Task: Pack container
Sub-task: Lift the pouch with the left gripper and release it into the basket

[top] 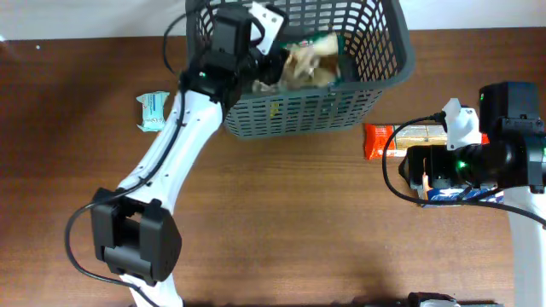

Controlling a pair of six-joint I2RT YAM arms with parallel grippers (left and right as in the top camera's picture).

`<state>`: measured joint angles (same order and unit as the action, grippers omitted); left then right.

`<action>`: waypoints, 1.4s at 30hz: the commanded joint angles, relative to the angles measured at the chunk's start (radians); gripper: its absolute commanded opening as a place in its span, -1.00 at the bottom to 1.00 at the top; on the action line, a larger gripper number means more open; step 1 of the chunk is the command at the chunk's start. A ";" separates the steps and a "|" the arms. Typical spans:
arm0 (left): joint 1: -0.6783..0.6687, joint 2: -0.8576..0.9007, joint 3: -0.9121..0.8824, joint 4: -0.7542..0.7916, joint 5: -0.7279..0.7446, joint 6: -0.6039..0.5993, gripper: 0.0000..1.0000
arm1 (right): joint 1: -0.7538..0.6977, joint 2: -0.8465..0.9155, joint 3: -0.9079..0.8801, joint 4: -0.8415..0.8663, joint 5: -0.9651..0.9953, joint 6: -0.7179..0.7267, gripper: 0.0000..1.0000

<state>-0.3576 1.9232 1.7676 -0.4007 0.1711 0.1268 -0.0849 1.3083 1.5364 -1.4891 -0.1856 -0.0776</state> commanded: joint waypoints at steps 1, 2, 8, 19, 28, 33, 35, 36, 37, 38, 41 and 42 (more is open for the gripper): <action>0.039 -0.005 0.153 -0.045 -0.016 0.010 0.65 | 0.005 0.001 0.016 -0.005 -0.017 0.008 0.98; 0.063 -0.005 0.237 -0.091 -0.018 0.011 0.72 | 0.005 0.001 0.016 -0.008 -0.017 0.008 0.98; 0.181 -0.007 0.560 -0.357 -0.091 0.032 0.72 | 0.005 0.001 0.016 -0.022 -0.016 0.008 0.98; 0.420 0.000 0.756 -0.893 -0.142 -0.010 0.52 | 0.005 0.001 0.016 -0.006 -0.017 0.008 0.98; 0.508 0.128 0.541 -0.935 -0.133 -0.009 0.53 | 0.005 0.001 0.016 0.000 -0.017 0.008 0.97; 0.516 0.247 0.420 -0.851 -0.108 -0.009 0.53 | 0.005 0.001 0.016 0.000 -0.017 0.008 0.98; 0.515 0.281 0.419 -0.843 -0.108 -0.009 0.53 | 0.005 0.001 0.016 -0.003 -0.017 0.008 0.98; 0.515 0.305 0.419 -0.828 -0.107 -0.005 0.52 | 0.005 0.001 0.016 -0.003 -0.017 0.008 0.98; 0.515 0.318 0.419 -0.819 -0.108 -0.005 0.53 | 0.005 0.001 0.016 -0.003 -0.017 0.008 0.98; 0.515 0.332 0.419 -0.809 -0.107 -0.005 0.53 | 0.005 0.001 0.016 -0.003 -0.017 0.008 0.98; 0.515 0.370 0.419 -0.799 -0.108 -0.004 0.52 | 0.005 0.001 0.016 -0.006 -0.017 0.008 0.98; 0.515 0.381 0.419 -0.799 -0.108 -0.004 0.51 | 0.005 0.001 0.016 -0.007 -0.017 0.008 0.98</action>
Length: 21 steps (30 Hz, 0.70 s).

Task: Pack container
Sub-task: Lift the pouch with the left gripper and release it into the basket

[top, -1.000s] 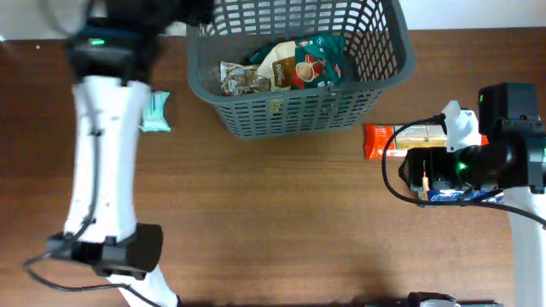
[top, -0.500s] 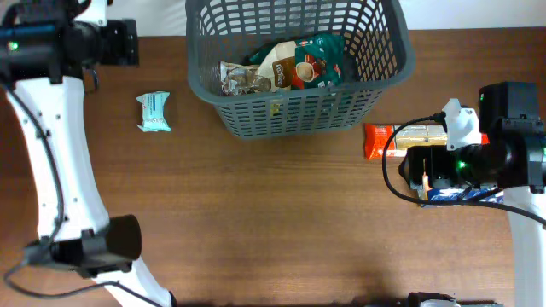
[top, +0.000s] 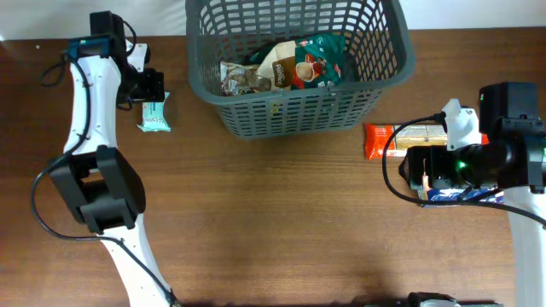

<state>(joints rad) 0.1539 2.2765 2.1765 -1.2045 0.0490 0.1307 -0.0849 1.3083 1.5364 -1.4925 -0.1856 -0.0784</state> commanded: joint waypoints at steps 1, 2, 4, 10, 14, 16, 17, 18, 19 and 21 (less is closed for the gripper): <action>0.004 0.040 0.010 0.005 0.014 -0.008 0.51 | 0.005 0.001 0.016 -0.005 -0.017 0.009 0.98; 0.004 0.054 0.010 0.005 0.014 -0.008 0.50 | 0.005 0.001 0.016 -0.007 -0.017 0.009 0.98; 0.003 0.082 0.010 0.005 0.014 -0.008 0.50 | 0.005 0.001 0.016 -0.009 -0.017 0.009 0.98; 0.003 0.153 0.010 -0.003 0.014 -0.009 0.46 | 0.005 0.001 0.016 -0.017 -0.016 0.008 0.98; 0.004 0.172 0.010 0.002 0.013 -0.008 0.45 | 0.005 0.001 0.016 -0.026 -0.017 0.009 0.97; 0.005 0.176 0.010 0.014 0.004 -0.005 0.38 | 0.005 0.001 0.016 -0.030 -0.016 0.008 0.98; 0.006 0.178 0.010 0.019 0.002 -0.004 0.33 | 0.005 0.001 0.016 -0.033 -0.016 0.008 0.98; 0.006 0.179 0.010 0.024 0.001 -0.001 0.27 | 0.005 0.001 0.016 -0.035 -0.017 0.008 0.97; 0.006 0.182 0.010 0.027 -0.011 -0.001 0.19 | 0.005 0.001 0.016 -0.039 -0.016 0.008 0.98; 0.006 0.188 0.010 0.035 -0.031 -0.001 0.17 | 0.005 0.001 0.016 -0.045 -0.016 0.008 0.98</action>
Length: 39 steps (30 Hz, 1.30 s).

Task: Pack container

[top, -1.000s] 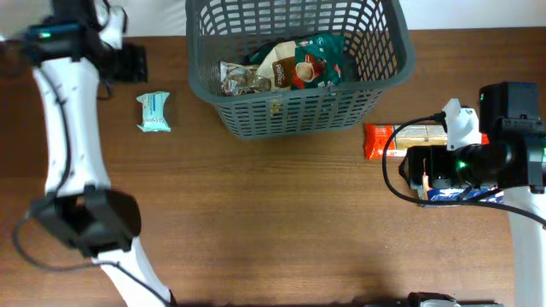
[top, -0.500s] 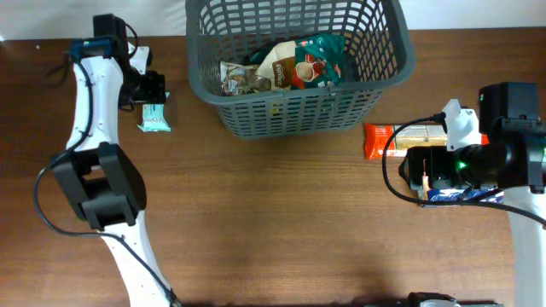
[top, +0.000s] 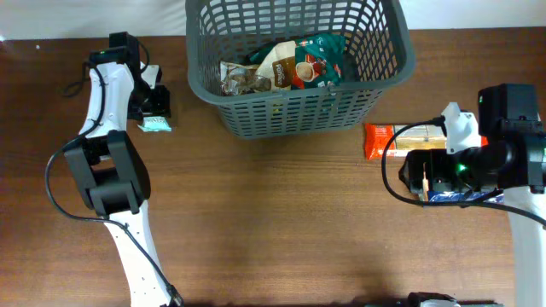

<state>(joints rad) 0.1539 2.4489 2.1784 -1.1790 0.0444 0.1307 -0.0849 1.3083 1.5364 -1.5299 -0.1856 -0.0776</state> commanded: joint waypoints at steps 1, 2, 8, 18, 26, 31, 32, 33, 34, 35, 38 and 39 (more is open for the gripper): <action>0.006 0.020 0.008 0.013 -0.035 -0.001 0.17 | 0.005 0.001 0.016 -0.009 -0.016 0.008 0.98; 0.006 0.025 0.008 0.013 -0.042 -0.001 0.17 | 0.005 0.001 0.016 -0.011 -0.016 0.008 0.98; 0.006 0.042 0.008 0.011 -0.042 -0.001 0.08 | 0.005 0.001 0.016 -0.016 -0.016 0.008 0.98; 0.007 0.042 0.008 0.001 -0.042 -0.001 -0.96 | 0.005 0.001 0.016 -0.022 -0.016 0.008 0.98; 0.019 0.040 0.230 -0.170 -0.040 -0.002 -0.96 | 0.005 0.001 0.016 -0.027 -0.016 0.008 0.98; 0.030 0.039 0.555 -0.278 -0.029 -0.002 -0.97 | 0.005 0.001 0.016 -0.027 -0.016 0.008 0.98; 0.031 0.038 0.623 -0.292 -0.021 -0.002 -0.96 | 0.005 0.001 0.016 -0.027 -0.016 0.008 0.98; 0.030 0.037 0.694 -0.303 0.000 -0.002 -0.96 | 0.005 0.001 0.016 -0.027 -0.017 0.008 0.99; 0.030 0.034 0.760 -0.311 0.034 -0.002 -0.96 | 0.005 0.001 0.016 -0.027 -0.016 0.008 0.98; 0.030 0.030 0.816 -0.314 0.071 -0.002 -0.96 | 0.005 0.001 0.016 -0.027 -0.017 0.008 0.98; 0.025 -0.029 0.954 -0.265 0.298 -0.002 -0.97 | 0.005 0.001 0.016 -0.027 -0.016 0.008 0.98; 0.019 -0.048 0.957 -0.235 0.370 -0.001 -0.96 | 0.005 0.001 0.016 -0.026 -0.016 0.008 0.98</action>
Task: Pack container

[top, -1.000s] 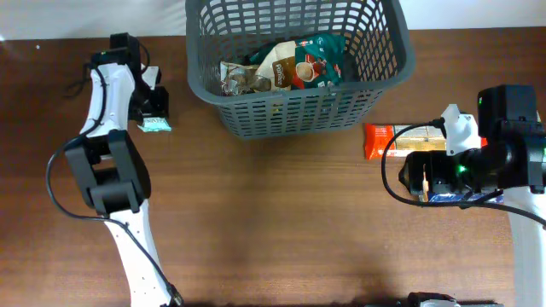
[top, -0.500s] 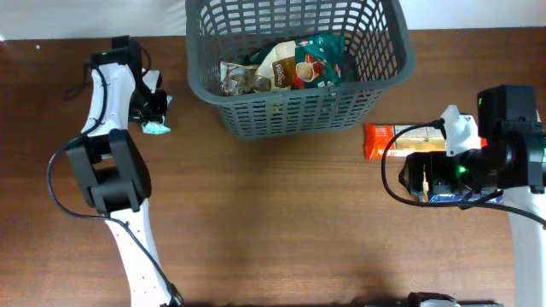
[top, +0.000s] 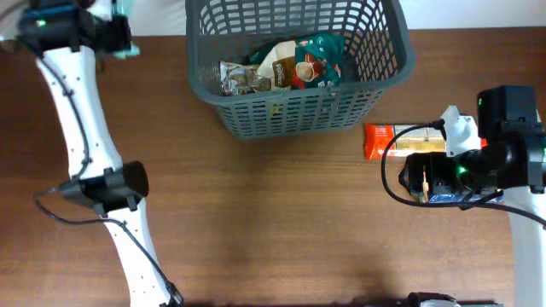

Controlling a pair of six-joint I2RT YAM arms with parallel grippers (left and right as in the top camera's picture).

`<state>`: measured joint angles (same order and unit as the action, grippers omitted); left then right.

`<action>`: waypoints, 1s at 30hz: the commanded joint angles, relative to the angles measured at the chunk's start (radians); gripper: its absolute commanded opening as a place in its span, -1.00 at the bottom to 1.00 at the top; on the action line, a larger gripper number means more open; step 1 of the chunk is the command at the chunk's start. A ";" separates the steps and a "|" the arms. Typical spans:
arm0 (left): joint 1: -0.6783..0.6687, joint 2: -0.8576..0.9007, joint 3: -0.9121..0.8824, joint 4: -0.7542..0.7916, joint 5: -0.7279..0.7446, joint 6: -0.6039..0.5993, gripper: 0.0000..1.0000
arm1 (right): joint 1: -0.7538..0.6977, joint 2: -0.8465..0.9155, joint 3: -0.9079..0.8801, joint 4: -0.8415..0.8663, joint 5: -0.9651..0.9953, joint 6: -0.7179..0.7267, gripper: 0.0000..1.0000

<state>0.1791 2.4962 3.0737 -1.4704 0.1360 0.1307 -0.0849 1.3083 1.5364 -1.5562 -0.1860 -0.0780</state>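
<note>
The grey mesh basket [top: 381, 81] stands at the far middle of the table and holds a green coffee bag [top: 311, 60] and a clear snack packet [top: 241, 79]. My left gripper [top: 122, 36] is raised at the far left corner, shut on a light-blue packet [top: 129, 50], of which only the edges show. My right gripper [top: 423, 181] hangs low at the right over a blue packet [top: 445, 197]; its jaws are not clearly visible.
An orange and tan snack bar [top: 397, 136] lies on the table to the right of the basket, just behind my right gripper. The left arm's base [top: 107, 189] stands on the left side of the wooden table [top: 273, 222].
The light-blue packet is gone from the table left of the basket. My left gripper, which was down on it, now holds it raised at the far left corner. The right arm has hardly moved.
First my left gripper was inside the basket over the green bag, with the light-blue packet lying on the table to the left. Then the gripper was beside that packet, then down on it. Now it holds the packet off the table.
</note>
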 commanded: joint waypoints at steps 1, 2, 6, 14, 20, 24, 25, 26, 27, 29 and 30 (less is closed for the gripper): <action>-0.011 -0.119 0.064 0.087 0.353 -0.001 -0.97 | 0.005 0.001 0.016 0.000 -0.016 0.008 0.98; -0.020 -0.140 0.064 0.113 0.403 0.000 -0.97 | 0.005 0.001 0.016 0.001 -0.016 0.008 0.98; -0.085 -0.191 0.064 0.177 0.513 0.022 -0.96 | 0.005 0.001 0.016 0.000 -0.016 0.008 0.98; -0.370 -0.199 0.009 0.091 0.440 0.195 -0.96 | 0.005 0.001 0.016 0.000 -0.016 0.008 0.98; -0.528 -0.198 -0.147 0.111 0.198 0.291 -0.96 | 0.005 0.001 0.016 0.000 -0.016 0.008 0.98; -0.564 -0.198 -0.314 0.180 0.111 0.291 -0.96 | 0.005 0.001 0.016 -0.004 -0.016 0.008 0.98; -0.565 -0.198 -0.349 0.200 0.110 0.291 -0.97 | 0.005 0.001 0.016 -0.007 -0.016 0.008 0.98; -0.565 -0.198 -0.390 0.225 0.110 0.290 -0.96 | 0.005 0.001 0.016 -0.009 -0.016 0.008 0.98; -0.564 -0.198 -0.423 0.245 0.110 0.290 -0.96 | 0.005 0.001 0.016 -0.012 -0.016 0.008 0.98; -0.562 -0.198 -0.482 0.291 0.109 0.290 -0.97 | 0.005 0.001 0.016 -0.019 -0.016 0.008 0.98; -0.561 -0.198 -0.517 0.327 0.103 0.290 -0.96 | 0.005 0.001 0.016 -0.021 -0.016 0.008 0.98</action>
<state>-0.3912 2.3058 2.6240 -1.2037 0.2821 0.4007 -0.0849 1.3083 1.5364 -1.5707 -0.1860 -0.0776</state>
